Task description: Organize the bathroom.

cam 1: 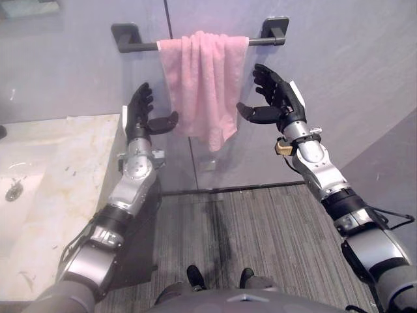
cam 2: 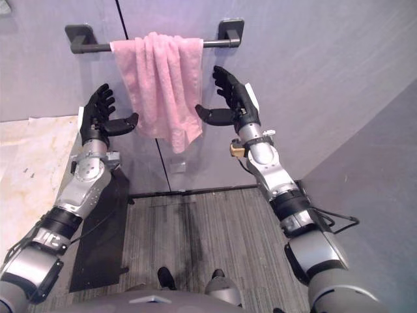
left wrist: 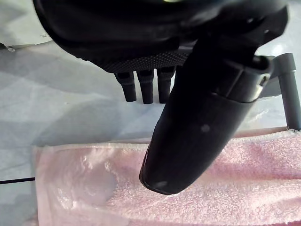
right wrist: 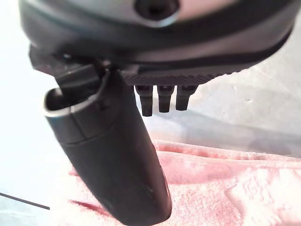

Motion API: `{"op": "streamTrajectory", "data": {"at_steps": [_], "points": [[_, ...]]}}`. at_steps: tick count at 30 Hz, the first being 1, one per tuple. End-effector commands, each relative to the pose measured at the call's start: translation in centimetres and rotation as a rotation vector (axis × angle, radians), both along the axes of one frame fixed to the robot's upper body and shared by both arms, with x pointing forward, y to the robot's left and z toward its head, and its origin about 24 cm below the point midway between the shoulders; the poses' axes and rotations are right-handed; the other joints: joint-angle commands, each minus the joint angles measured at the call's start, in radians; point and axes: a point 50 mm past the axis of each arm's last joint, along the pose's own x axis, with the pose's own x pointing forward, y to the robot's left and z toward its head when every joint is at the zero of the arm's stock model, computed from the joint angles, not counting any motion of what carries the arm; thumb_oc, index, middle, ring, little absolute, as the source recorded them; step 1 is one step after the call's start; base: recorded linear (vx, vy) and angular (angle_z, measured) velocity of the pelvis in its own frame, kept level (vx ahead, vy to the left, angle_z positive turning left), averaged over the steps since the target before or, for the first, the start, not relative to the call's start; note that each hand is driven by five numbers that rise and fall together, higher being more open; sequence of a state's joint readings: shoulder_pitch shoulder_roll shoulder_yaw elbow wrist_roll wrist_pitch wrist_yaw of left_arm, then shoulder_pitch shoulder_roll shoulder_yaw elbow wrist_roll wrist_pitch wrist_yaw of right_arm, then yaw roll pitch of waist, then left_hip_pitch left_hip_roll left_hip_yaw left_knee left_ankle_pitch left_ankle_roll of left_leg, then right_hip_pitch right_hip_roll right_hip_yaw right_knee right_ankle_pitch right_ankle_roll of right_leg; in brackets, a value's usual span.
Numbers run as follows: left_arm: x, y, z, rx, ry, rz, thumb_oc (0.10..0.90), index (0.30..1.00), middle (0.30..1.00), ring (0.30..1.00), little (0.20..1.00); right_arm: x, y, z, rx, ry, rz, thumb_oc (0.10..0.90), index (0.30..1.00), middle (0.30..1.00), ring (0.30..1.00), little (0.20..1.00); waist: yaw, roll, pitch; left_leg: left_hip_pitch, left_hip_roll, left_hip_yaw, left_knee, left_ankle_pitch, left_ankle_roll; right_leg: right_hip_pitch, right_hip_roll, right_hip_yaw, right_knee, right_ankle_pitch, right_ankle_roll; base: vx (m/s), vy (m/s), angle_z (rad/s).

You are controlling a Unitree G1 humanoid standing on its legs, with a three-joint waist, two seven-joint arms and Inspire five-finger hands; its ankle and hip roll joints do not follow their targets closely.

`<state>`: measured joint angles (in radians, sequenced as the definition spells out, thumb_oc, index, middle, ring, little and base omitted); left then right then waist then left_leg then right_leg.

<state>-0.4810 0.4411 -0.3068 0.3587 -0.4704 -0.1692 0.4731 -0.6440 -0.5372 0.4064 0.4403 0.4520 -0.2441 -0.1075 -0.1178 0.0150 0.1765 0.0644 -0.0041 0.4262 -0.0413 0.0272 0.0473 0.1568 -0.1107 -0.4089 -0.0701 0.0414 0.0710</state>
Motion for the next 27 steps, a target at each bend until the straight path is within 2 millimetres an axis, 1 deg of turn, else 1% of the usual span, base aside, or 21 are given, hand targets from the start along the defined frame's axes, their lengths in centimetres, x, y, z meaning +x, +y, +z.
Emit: {"op": "streamTrajectory", "data": {"at_steps": [1, 5, 13, 23, 27], "points": [[1.7, -1.0, 6.0, 0.071, -0.231, -0.079, 0.8, 0.9, 0.9, 0.9, 0.9, 1.3, 0.2, 6.7, 0.017, -0.213, 0.029, 0.8, 0.9, 0.9, 0.9, 0.9, 0.005, -0.004, -0.122, 0.088, 0.007, 0.014, 0.052, -0.09, -0.057, -0.138, 0.002, 0.059, 0.057, 0.002, 0.07, 0.0, 0.0, 0.0], [2.1, -0.7, 6.3, 0.066, -0.235, -0.079, 0.8, 0.9, 0.9, 0.9, 0.9, 1.5, 0.2, 6.8, 0.009, -0.2, 0.048, 0.8, 0.9, 0.9, 0.9, 0.9, 0.003, -0.003, -0.121, 0.086, 0.01, 0.015, 0.06, -0.095, -0.056, -0.147, -0.003, 0.058, 0.069, 0.0, 0.071, 0.03, 0.003, 0.01], [2.8, -1.4, 7.0, 0.07, -0.243, -0.117, 0.8, 0.9, 0.9, 0.9, 0.9, 2.0, 0.5, 7.4, 0.018, -0.204, 0.064, 0.8, 0.9, 0.9, 0.9, 0.9, -0.002, -0.002, -0.116, 0.088, 0.011, 0.015, 0.071, -0.108, -0.054, -0.164, -0.007, 0.06, 0.094, -0.006, 0.072, 0.01, 0.0, 0.01], [2.8, -2.3, 7.9, 0.052, -0.273, -0.182, 0.8, 0.9, 0.9, 0.9, 0.9, 1.8, 0.8, 7.2, 0.019, -0.207, 0.083, 0.8, 0.9, 0.9, 0.9, 0.9, -0.01, -0.001, -0.115, 0.093, 0.015, 0.016, 0.077, -0.114, -0.052, -0.173, -0.012, 0.066, 0.113, -0.013, 0.072, 0.03, 0.0, 0.01], [2.9, -2.6, 8.3, 0.071, -0.285, -0.204, 0.8, 0.9, 0.9, 0.9, 0.9, 1.9, 1.0, 7.4, 0.019, -0.21, 0.086, 0.8, 0.9, 0.9, 0.9, 0.9, -0.015, -0.001, -0.112, 0.094, 0.017, 0.016, 0.085, -0.12, -0.05, -0.181, -0.014, 0.072, 0.127, -0.018, 0.073, 0.0, 0.0, 0.0]]}}
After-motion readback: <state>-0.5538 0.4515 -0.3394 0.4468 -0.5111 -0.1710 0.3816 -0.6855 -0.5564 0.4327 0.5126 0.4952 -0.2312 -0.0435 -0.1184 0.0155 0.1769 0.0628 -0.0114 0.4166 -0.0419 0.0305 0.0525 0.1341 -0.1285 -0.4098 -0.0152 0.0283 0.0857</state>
